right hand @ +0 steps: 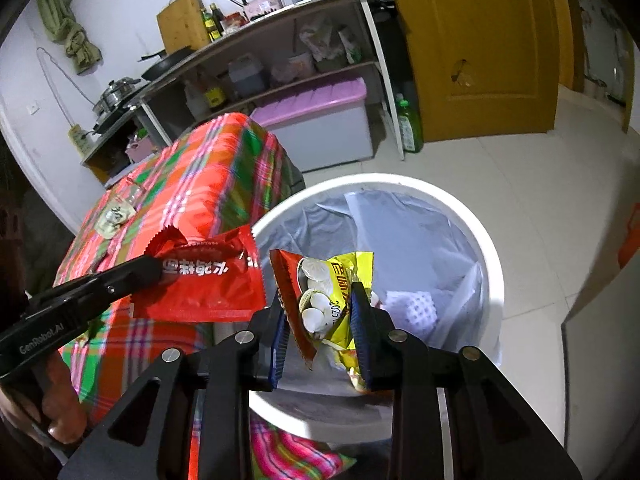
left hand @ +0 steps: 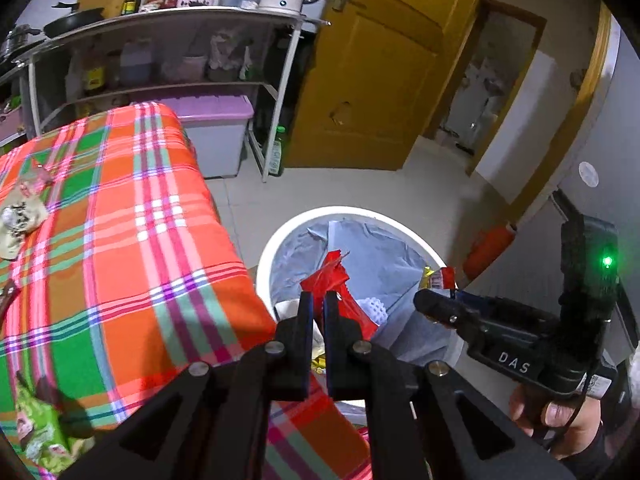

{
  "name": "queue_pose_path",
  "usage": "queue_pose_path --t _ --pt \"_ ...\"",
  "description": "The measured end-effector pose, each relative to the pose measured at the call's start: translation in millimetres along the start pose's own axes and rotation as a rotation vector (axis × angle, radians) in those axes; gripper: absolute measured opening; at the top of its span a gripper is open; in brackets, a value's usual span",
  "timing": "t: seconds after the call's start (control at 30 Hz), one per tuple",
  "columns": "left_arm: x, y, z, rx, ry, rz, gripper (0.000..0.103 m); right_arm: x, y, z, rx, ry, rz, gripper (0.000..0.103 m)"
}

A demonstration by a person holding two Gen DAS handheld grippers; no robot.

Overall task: Collect trash
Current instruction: 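Carry the red bag and yellow packet to the bin and open both tools, then return both open tools over the table toward the green wrapper and chocolate bar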

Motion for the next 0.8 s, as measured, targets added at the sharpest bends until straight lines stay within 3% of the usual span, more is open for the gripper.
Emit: queue_pose_path --t 0.17,0.4,0.5,0.8 --pt "0.0 4.9 17.1 -0.051 0.007 -0.002 0.007 5.2 4.6 11.9 -0.033 0.011 0.003 0.049" --pt "-0.4 8.2 18.3 -0.057 0.011 -0.006 0.011 11.2 7.2 14.4 -0.039 0.017 0.012 0.050" --pt "-1.8 5.9 15.1 -0.047 0.015 -0.007 0.022 10.9 5.2 11.1 -0.027 0.019 0.015 0.050" --pt "-6.0 1.6 -15.8 0.017 -0.004 -0.004 0.022 -4.5 -1.0 -14.2 0.032 -0.011 0.004 0.050"
Point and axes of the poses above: each gripper's, at about its wrist camera, not at the fingertips, and z roughly the way its jaws point, x to its right, y to its underside, the point moved 7 cm from there along z, roughly the way its jaws point, and after that the axes turned 5 degrees about y, right-handed, at the moved point
